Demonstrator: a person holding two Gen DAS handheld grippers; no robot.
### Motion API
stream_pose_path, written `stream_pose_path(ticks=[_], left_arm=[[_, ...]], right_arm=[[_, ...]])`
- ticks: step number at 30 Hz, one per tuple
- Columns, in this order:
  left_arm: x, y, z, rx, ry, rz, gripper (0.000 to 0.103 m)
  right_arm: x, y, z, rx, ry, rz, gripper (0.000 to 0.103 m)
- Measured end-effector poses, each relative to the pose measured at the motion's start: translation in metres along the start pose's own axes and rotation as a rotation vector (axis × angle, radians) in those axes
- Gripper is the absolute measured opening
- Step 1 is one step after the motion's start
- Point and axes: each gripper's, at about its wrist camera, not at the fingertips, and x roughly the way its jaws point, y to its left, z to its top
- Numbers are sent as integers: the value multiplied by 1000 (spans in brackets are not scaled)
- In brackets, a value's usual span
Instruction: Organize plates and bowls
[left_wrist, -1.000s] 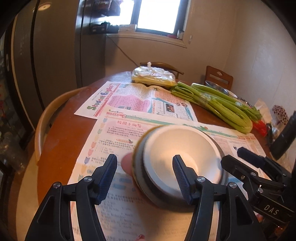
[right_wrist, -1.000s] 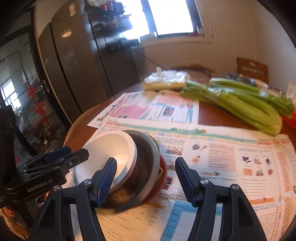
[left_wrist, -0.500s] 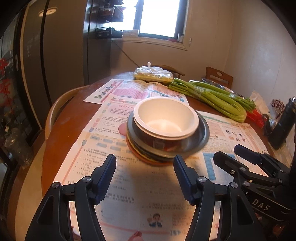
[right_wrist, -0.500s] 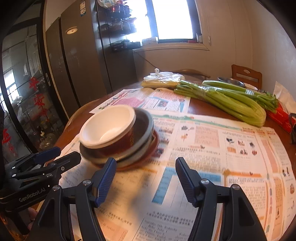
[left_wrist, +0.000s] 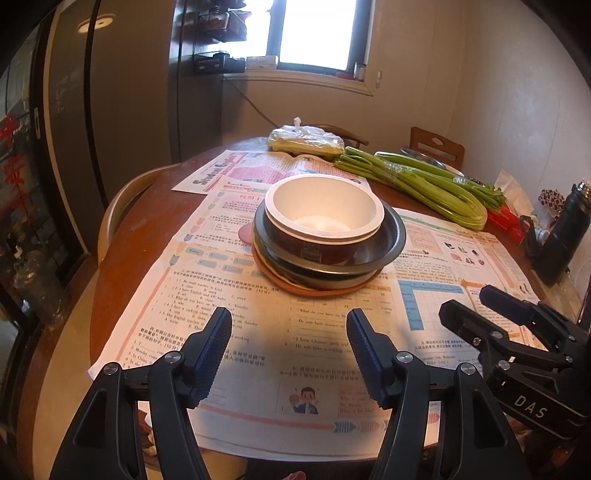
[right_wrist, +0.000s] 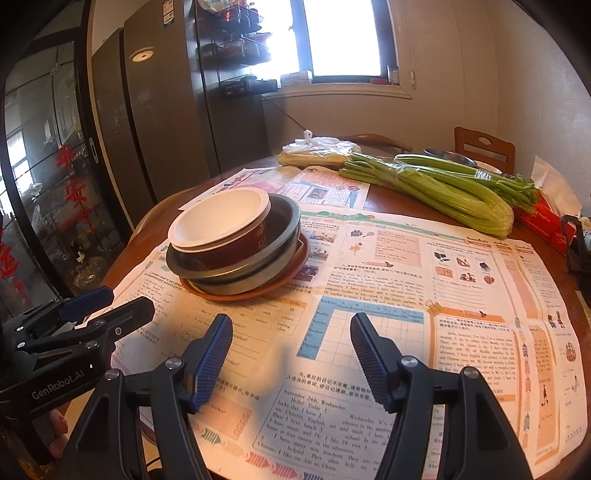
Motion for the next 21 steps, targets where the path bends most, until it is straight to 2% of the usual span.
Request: stream_pose_path(ticks=[21], left_arm=[[3,-8,-17,20,40,3,66]], right_arm=[[-16,-3,-20,1,7,-17,66]])
